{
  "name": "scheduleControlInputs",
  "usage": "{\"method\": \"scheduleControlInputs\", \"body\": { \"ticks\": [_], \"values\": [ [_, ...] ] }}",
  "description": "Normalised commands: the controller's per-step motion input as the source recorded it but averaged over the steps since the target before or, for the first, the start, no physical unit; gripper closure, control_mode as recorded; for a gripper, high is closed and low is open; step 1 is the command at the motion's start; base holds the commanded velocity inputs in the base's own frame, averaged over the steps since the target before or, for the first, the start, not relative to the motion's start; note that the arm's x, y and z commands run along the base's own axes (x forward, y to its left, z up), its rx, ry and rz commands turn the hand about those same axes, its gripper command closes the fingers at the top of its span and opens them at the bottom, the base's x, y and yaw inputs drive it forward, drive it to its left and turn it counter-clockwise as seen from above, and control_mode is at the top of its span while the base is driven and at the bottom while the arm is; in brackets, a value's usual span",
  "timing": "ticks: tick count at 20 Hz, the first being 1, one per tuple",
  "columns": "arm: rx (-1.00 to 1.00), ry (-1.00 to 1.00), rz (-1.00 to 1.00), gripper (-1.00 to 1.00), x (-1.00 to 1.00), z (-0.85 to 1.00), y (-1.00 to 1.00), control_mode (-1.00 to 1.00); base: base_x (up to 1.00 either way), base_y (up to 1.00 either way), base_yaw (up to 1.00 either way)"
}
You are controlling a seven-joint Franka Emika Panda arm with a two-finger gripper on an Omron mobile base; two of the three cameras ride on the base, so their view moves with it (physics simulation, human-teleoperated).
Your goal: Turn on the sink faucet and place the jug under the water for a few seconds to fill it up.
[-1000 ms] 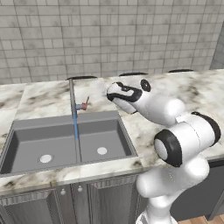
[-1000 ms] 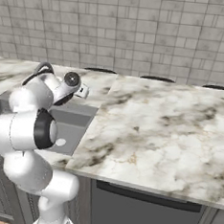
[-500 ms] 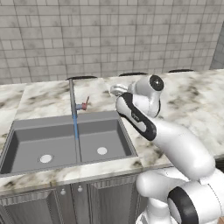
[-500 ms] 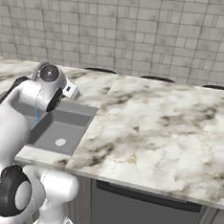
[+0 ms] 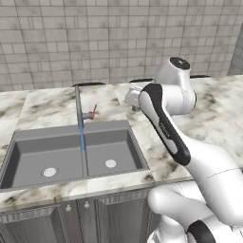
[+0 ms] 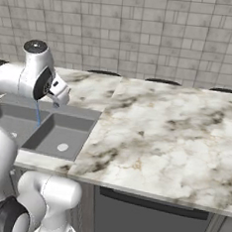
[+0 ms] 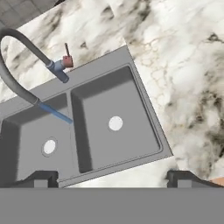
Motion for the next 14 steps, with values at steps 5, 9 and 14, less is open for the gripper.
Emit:
{"method": "scheduleControlInputs", "body": {
  "ticks": [5, 9, 14],
  "values": [
    [-0.21, 0.1, 0.0, -1.0, -0.96, -0.58, -0.15, -1.0, 0.0, 0.0, 0.0],
    [-0.04, -0.18, 0.0, -1.0, -0.99, -0.21, -0.76, -1.0, 0.0, 0.0, 0.0],
    [0.0, -0.25, 0.03, -1.0, -0.64, 0.0, -0.5, -1.0, 0.0, 0.0, 0.0]
  ]
}}
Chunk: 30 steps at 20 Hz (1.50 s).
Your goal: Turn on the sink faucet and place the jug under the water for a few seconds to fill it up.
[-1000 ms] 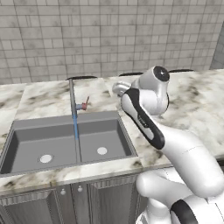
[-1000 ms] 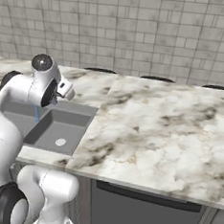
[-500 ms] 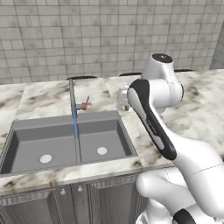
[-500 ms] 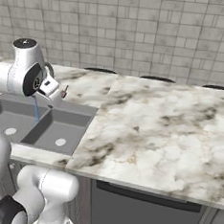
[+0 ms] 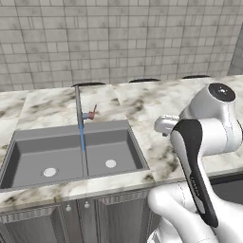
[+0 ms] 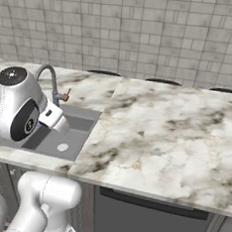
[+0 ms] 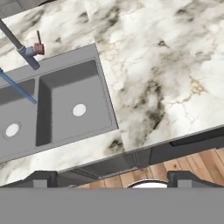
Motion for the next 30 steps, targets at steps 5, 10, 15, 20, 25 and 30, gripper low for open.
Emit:
{"method": "scheduleControlInputs", "body": {
  "ticks": [5, 10, 15, 20, 25, 30],
  "values": [
    [0.0, -0.01, 0.0, -1.0, -0.02, 0.0, 0.0, -1.0, 0.0, 0.0, 0.0],
    [0.0, 0.0, 0.0, -1.0, -0.14, 0.0, 0.11, -1.0, 0.0, 0.0, 0.0],
    [0.0, 0.0, 0.01, -1.0, -0.1, 0.0, 0.44, -1.0, 0.0, 0.0, 0.0],
    [0.0, 0.0, 0.01, -1.0, -0.05, 0.0, 0.22, -1.0, 0.0, 0.0, 0.0],
    [0.0, 0.0, 0.0, -1.0, 0.0, 0.0, 0.0, -1.0, 0.0, 0.0, 0.0],
    [0.0, 0.0, 0.0, -1.0, 0.0, 0.0, 0.0, -1.0, 0.0, 0.0, 0.0]
  ]
}}
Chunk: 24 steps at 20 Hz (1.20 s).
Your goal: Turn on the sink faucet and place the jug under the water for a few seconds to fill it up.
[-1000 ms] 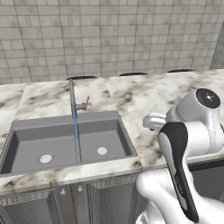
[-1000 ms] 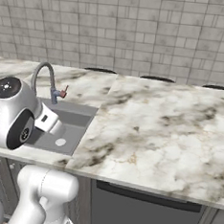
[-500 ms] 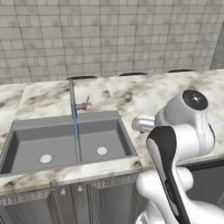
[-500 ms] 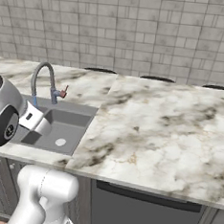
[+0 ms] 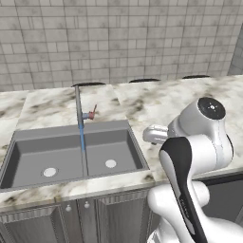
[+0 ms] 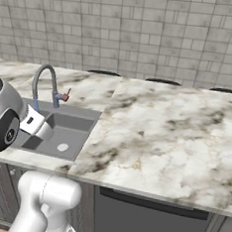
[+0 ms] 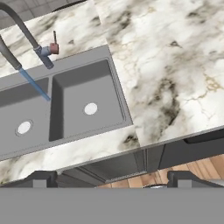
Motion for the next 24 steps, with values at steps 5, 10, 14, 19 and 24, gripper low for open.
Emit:
{"method": "scheduleControlInputs", "body": {
  "ticks": [5, 10, 14, 19, 24],
  "values": [
    [0.0, 0.0, 0.0, -1.0, 0.0, 0.0, 0.0, -1.0, 0.0, 0.0, 0.0],
    [0.0, 0.0, 0.0, -1.0, -0.04, 0.0, 0.0, -1.0, 0.0, 0.0, 0.0],
    [0.0, 0.0, 0.0, -1.0, -0.03, 0.0, 0.07, 1.0, 0.0, 0.21, 0.0],
    [0.0, 0.0, 0.0, -1.0, 0.0, 0.0, 0.0, 1.0, 0.0, 0.65, 0.0],
    [0.0, 0.0, 0.0, -1.0, 0.0, 0.0, 0.0, 1.0, 0.0, 0.89, 0.0]
  ]
}}
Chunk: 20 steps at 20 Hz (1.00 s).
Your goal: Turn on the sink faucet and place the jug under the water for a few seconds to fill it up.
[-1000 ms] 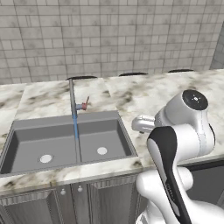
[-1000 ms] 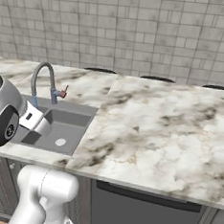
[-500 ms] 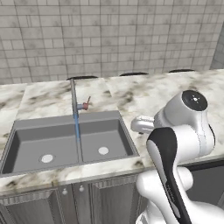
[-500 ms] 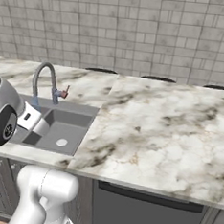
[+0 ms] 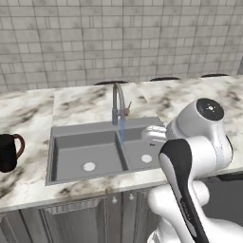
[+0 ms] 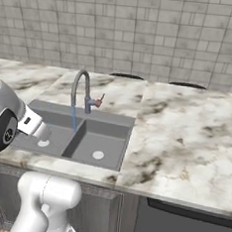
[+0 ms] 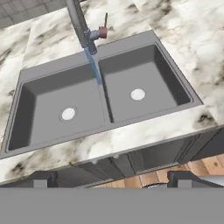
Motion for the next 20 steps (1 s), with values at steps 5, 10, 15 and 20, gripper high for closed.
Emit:
{"method": "scheduleControlInputs", "body": {
  "ticks": [5, 10, 15, 20],
  "values": [
    [0.0, 0.0, 0.0, -1.0, 0.0, 0.0, 0.0, 1.0, 0.0, 0.72, 0.0],
    [0.0, 0.0, 0.0, -1.0, 0.0, 0.0, 0.0, 1.0, 0.0, 0.48, 0.0],
    [0.0, 0.0, 0.0, -1.0, 0.0, 0.0, 0.0, 1.0, 0.0, 0.45, 0.0],
    [0.0, 0.0, 0.0, -1.0, 0.0, 0.0, 0.0, 1.0, 0.0, 0.48, 0.0]
  ]
}}
